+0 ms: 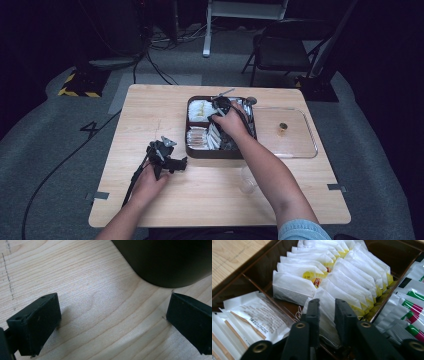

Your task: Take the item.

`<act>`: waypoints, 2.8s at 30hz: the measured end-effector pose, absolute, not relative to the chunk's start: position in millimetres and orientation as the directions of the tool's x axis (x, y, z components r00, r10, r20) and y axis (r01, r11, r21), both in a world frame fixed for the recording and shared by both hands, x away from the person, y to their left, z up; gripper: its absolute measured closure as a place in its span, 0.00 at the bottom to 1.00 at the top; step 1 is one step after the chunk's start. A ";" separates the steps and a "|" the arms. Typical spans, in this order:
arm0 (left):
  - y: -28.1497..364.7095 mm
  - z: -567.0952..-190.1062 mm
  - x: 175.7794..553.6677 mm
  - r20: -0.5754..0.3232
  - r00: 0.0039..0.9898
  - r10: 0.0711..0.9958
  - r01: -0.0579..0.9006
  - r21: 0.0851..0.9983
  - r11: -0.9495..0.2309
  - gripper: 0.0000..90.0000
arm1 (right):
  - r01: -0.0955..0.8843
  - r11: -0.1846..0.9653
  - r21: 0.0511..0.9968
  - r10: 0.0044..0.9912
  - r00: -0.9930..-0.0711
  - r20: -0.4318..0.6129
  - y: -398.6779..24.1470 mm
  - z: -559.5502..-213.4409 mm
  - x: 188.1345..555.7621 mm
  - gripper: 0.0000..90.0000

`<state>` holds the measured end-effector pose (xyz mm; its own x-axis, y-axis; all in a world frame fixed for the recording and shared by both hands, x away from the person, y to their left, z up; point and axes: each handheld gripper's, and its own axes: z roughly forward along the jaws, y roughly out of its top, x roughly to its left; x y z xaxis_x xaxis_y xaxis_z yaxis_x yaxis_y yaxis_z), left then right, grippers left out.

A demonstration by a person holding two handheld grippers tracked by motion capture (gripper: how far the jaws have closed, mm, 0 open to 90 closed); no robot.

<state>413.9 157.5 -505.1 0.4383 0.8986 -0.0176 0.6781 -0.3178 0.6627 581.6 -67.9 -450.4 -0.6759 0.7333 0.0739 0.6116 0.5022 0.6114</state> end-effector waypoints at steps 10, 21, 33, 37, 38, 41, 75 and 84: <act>157.5 -505.0 413.9 -0.018 0.438 0.899 0.678 0.663 -0.318 0.00 | 0.585 0.550 0.596 0.703 -0.709 0.048 -69.1 -452.7 583.2 1.00; 157.5 -505.0 413.9 -0.018 0.438 0.899 0.678 0.663 -0.318 0.00 | 0.560 0.531 0.636 0.699 -0.714 0.045 -72.2 -443.2 581.3 1.00; 157.5 -505.1 413.9 -0.018 0.438 0.899 0.678 0.663 -0.317 0.00 | 0.524 0.504 0.686 0.694 -0.719 0.040 -79.7 -420.4 575.6 1.00; 157.5 -505.1 413.9 -0.017 0.438 0.899 0.678 0.663 -0.318 0.00 | 0.510 0.489 0.708 0.688 -0.724 0.047 -82.8 -409.9 572.3 1.00; 157.5 -505.1 413.9 -0.017 0.438 0.899 0.678 0.663 -0.318 0.00 | 0.503 0.487 0.714 0.685 -0.727 0.045 -83.7 -407.1 571.3 1.00; 157.5 -505.1 413.9 -0.018 0.438 0.899 0.678 0.663 -0.318 0.00 | 0.494 0.477 0.727 0.684 -0.728 0.047 -86.0 -398.0 567.4 1.00; 157.5 -505.0 414.4 -0.019 0.441 0.897 0.678 0.662 -0.319 0.00 | 0.421 0.386 0.821 0.671 -0.739 0.063 -151.2 -313.0 464.4 1.00; 157.5 -505.0 414.4 -0.019 0.441 0.897 0.678 0.662 -0.319 0.00 | 0.403 0.376 0.834 0.647 -0.759 0.075 -173.8 -310.2 430.2 1.00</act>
<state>414.4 157.5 -505.0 0.4406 0.8975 -0.0190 0.6781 -0.3189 0.6622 430.2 -173.8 -310.2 -0.7587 0.6471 0.0753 0.4032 0.3756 0.8345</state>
